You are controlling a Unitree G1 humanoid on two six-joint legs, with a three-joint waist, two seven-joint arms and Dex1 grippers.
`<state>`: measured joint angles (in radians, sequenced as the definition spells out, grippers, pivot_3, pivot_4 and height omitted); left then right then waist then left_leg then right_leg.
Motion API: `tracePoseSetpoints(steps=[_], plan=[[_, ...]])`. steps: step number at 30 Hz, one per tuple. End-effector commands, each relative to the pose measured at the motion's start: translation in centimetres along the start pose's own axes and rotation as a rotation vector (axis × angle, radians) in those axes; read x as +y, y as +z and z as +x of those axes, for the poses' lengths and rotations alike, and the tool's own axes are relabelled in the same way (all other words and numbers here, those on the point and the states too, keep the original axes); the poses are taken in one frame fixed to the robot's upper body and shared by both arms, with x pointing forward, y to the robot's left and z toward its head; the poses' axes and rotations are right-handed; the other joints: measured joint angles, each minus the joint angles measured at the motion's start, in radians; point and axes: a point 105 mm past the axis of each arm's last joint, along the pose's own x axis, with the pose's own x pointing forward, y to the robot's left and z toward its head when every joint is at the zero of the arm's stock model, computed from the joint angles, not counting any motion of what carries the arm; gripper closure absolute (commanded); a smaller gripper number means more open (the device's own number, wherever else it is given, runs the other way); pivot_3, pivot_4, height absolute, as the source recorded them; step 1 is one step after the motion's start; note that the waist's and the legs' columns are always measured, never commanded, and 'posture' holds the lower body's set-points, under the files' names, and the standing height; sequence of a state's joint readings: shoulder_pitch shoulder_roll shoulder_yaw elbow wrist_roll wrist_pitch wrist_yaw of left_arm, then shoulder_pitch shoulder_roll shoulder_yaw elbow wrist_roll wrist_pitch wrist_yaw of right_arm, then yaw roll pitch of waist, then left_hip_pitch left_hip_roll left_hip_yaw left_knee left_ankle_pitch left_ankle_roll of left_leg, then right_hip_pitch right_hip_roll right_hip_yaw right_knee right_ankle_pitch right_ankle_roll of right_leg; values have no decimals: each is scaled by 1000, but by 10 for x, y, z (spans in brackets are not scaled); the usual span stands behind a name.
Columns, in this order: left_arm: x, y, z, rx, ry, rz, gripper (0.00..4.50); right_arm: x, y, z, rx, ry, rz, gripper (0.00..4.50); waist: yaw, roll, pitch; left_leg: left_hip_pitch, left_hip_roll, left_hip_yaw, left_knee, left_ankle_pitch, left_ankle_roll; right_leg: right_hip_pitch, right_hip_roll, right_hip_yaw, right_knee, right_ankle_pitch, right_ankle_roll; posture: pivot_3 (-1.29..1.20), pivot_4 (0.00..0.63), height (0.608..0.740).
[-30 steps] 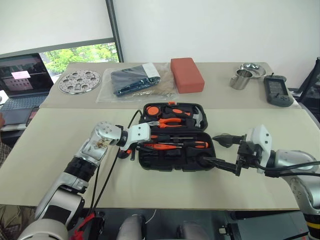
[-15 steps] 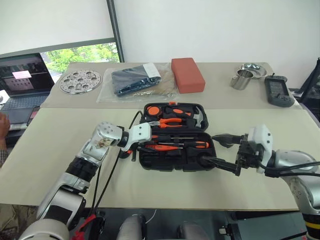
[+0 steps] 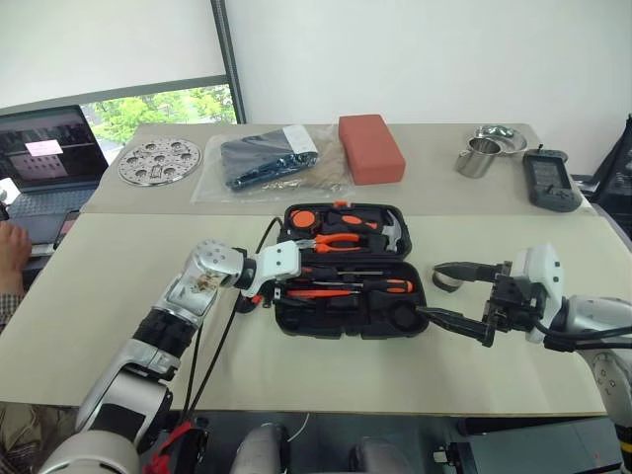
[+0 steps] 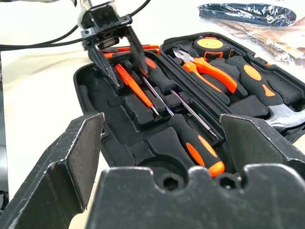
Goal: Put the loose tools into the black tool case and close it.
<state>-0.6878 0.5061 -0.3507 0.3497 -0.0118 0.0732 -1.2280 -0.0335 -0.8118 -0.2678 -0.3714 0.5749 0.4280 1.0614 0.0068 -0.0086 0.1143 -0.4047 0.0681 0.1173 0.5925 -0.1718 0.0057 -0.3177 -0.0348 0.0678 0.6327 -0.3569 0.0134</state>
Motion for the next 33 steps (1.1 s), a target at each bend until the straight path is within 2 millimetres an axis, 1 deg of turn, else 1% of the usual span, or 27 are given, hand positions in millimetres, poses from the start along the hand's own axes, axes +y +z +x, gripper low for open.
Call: tracePoseSetpoints(steps=[1, 3, 5, 8, 10, 11, 14, 16, 18, 19, 20, 21, 24, 26, 28, 29, 33], plan=[[15, 13, -10, -41, 82, 13, 20, -2, 13, -4, -34, -7, -42, 0, 2, 0, 0, 0, 0, 0, 0, 0, 0, 0, 0, 0, 0, 0, 0, 0, 150, 740], [20, 33, -21, -117, 95, 31, 20, -2, 13, -3, -33, -7, -41, 0, 2, 0, 0, 0, 0, 0, 1, 0, 0, 0, 0, 0, 1, 0, 0, 0, 150, 740], [20, 54, -31, -211, 88, 15, 20, -2, 13, -3, -33, -7, -41, 0, 1, 0, 0, -1, 0, 0, 1, 0, 0, -1, 0, 0, 1, 0, 0, 0, 150, 740], [17, 65, -36, -273, 75, -12, 20, -1, 13, -3, -34, -7, -41, 0, 2, 0, 0, -1, 0, -1, 1, 1, -1, -1, 0, 0, 1, 0, 0, 0, 150, 740], [21, 66, -34, -301, 119, -45, 536, -1, 13, -1, -38, -5, -41, 0, 3, 1, 0, -1, 0, -1, 1, 1, -1, 0, 0, 0, 1, 0, 0, 0, 150, 740], [26, 62, -31, -288, 159, -53, 731, -1, 13, 0, -40, -4, -41, 0, 4, 0, 0, -1, 0, -1, 1, 1, -1, 0, 0, 0, 1, 0, 0, 0, 150, 740], [33, 54, -21, -275, 253, -88, 1881, -1, 14, 1, -43, -3, -43, 0, 4, 0, 0, -1, 0, -1, 2, 1, -1, 0, 0, 0, 1, 0, 0, 0, 150, 740], [28, 54, -15, -295, 258, -121, 2626, 0, 14, 1, -43, -4, -43, 0, 2, 0, 0, -1, 0, -1, 2, 1, -1, 0, 0, 0, 1, 0, 0, 0, 150, 740], [28, 46, -11, -274, 304, -141, 3431, 0, 14, 0, -43, -5, -43, 0, 1, 0, 0, -1, 0, -1, 2, 1, -1, 0, 0, 0, 1, 0, 0, 0, 150, 740], [30, 41, -9, -258, 341, -164, 3722, 1, 14, 0, -44, -5, -42, 0, 2, 0, 0, -1, 0, -1, 2, 1, -1, 0, 1, 0, 1, 0, 0, 0, 150, 740], [31, 37, -8, -247, 381, -186, 4152, 1, 14, 0, -44, -6, -42, 0, 2, 0, 0, -1, 0, -1, 2, 1, -1, 0, 1, 0, 1, 0, 0, 0, 150, 740], [31, 36, -6, -250, 415, -218, 4470, 2, 13, 0, -43, -7, -42, 0, 3, 0, 0, -1, 0, -1, 2, 1, -2, 0, 1, 0, 1, 0, 0, 0, 150, 740], [20, 38, 1, -287, 477, -338, 4470, 4, 13, -1, -44, -19, -38, 0, 4, 0, 0, -1, 0, -1, 2, 1, -2, 0, 1, 1, 1, 0, 0, 0, 150, 740], [6, 40, 6, -291, 446, -364, 4470, 4, 12, -1, -44, -23, -36, 0, 4, 0, 0, -1, 0, -1, 2, 1, -2, 0, 0, 1, 1, 0, 0, 0, 150, 740], [-3, 40, 9, -285, 426, -375, 4470, 5, 12, -2, -44, -24, -35, 0, 4, 0, 0, -1, 0, -2, 2, 2, -2, 0, 0, 1, 1, 0, 0, 0, 150, 740], [-6, 37, 10, -270, 431, -383, 4470, 6, 12, -2, -44, -25, -34, 0, 4, 0, 0, -1, 0, -2, 2, 2, -3, 0, 1, 1, 1, 0, 0, 0, 150, 740], [-9, 30, 10, -241, 479, -418, 4470, 7, 12, -2, -45, -27, -32, 0, 2, -1, 1, 0, 0, -2, 2, 2, -3, 1, 1, 1, 1, 0, 0, 0, 150, 740]])
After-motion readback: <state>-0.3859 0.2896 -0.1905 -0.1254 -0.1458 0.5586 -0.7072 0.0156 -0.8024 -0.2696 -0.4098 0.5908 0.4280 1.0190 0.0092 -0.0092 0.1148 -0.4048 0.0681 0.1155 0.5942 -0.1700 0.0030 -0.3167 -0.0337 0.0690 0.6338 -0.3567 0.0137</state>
